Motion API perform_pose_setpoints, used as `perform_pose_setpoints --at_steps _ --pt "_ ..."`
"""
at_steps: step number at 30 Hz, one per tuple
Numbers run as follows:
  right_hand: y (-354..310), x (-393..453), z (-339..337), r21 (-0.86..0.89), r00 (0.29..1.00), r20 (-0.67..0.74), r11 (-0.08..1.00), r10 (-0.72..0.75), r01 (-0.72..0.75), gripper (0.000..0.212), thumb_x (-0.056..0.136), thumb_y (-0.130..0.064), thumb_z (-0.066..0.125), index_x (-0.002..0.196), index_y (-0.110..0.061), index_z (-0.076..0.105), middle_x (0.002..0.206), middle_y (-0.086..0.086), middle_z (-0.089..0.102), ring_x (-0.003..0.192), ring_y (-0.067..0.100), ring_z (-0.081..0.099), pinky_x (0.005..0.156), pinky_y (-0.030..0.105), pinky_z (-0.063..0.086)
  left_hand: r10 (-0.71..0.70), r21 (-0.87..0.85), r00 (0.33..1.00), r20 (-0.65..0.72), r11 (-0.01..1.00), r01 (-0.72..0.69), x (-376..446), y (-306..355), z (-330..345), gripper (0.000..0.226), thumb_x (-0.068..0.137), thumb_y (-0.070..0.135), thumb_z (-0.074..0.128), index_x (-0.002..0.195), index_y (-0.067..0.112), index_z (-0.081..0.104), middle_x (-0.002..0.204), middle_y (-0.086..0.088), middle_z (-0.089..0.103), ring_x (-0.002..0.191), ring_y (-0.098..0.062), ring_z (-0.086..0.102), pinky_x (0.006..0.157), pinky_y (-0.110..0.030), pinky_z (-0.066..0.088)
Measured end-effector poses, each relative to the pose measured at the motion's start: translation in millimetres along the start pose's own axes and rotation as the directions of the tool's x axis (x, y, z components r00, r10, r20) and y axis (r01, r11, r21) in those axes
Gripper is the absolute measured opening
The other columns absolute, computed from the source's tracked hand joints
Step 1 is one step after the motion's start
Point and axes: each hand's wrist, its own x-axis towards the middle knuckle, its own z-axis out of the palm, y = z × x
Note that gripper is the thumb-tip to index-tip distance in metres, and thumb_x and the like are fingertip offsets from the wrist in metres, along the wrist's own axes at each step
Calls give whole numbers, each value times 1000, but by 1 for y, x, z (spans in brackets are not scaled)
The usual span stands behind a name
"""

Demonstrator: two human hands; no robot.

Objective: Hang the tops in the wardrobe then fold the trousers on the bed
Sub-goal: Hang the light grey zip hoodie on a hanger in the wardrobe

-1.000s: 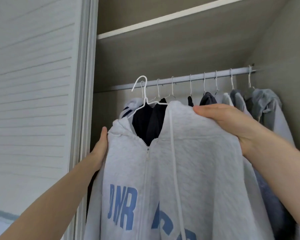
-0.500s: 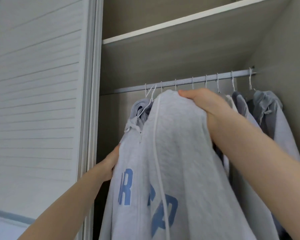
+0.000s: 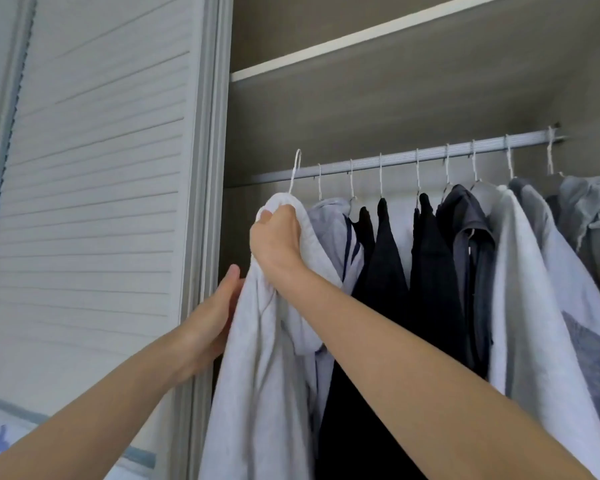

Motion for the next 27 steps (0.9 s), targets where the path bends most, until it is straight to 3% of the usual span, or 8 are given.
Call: perform_pose_setpoints --at_steps 3,7,8,10,11,13,20,27 --pt "13 28 0 17 1000 -29 1000 -12 12 23 101 -14 37 117 1 45 94 6 43 90 20 51 69 22 39 49 216 995 92 974 -68 -10 -4 0 48 91 46 57 137 41 43 129 16 62 114 -3 61 96 -30 50" --pt "25 62 2 18 1000 3 1000 -4 4 29 98 -12 40 121 5 45 104 11 43 95 19 43 64 16 37 46 533 998 -53 846 -10 10 -31 3 106 78 30 80 150 41 4 140 16 44 120 -3 52 98 -28 49" --pt "20 67 4 37 1000 1 999 26 -26 31 98 -16 43 123 1 46 108 11 47 101 19 46 71 12 39 46 555 993 -109 831 23 21 -37 5 98 82 26 76 150 36 6 136 13 47 114 -5 54 89 -22 51" --pt "31 82 11 -607 987 30 781 -161 146 34 97 -24 50 126 -8 49 122 8 53 116 21 50 93 18 41 91 613 972 -218 787 63 42 -48 7 63 92 19 62 144 22 26 122 7 54 97 -3 57 71 -14 49" --pt "33 95 17 -629 985 11 765 -170 139 32 96 -22 52 125 -9 52 124 7 55 118 23 51 93 21 41 118 632 957 -266 771 80 52 -54 6 44 96 14 55 136 18 39 117 4 58 93 -4 58 71 -17 52" --pt "33 124 23 -198 997 -64 980 -37 24 27 94 -12 50 119 -3 54 121 13 59 113 28 56 77 21 43 161 622 933 -322 779 80 66 -60 3 27 97 8 45 122 14 54 110 -2 64 93 -12 63 81 -30 56" --pt "49 154 53 -439 994 -97 899 -42 -4 35 94 -14 50 125 2 43 124 21 56 114 37 56 93 40 50 228 664 905 -359 743 76 77 -73 -17 16 100 9 41 101 15 55 93 1 62 82 -9 60 61 -15 44" --pt "35 171 61 -495 994 -106 869 -39 -19 42 98 -19 48 131 4 40 114 16 56 114 28 58 75 28 41 251 676 912 -323 736 37 78 -69 -20 24 99 6 39 115 18 53 100 4 62 88 -6 60 65 -10 43"
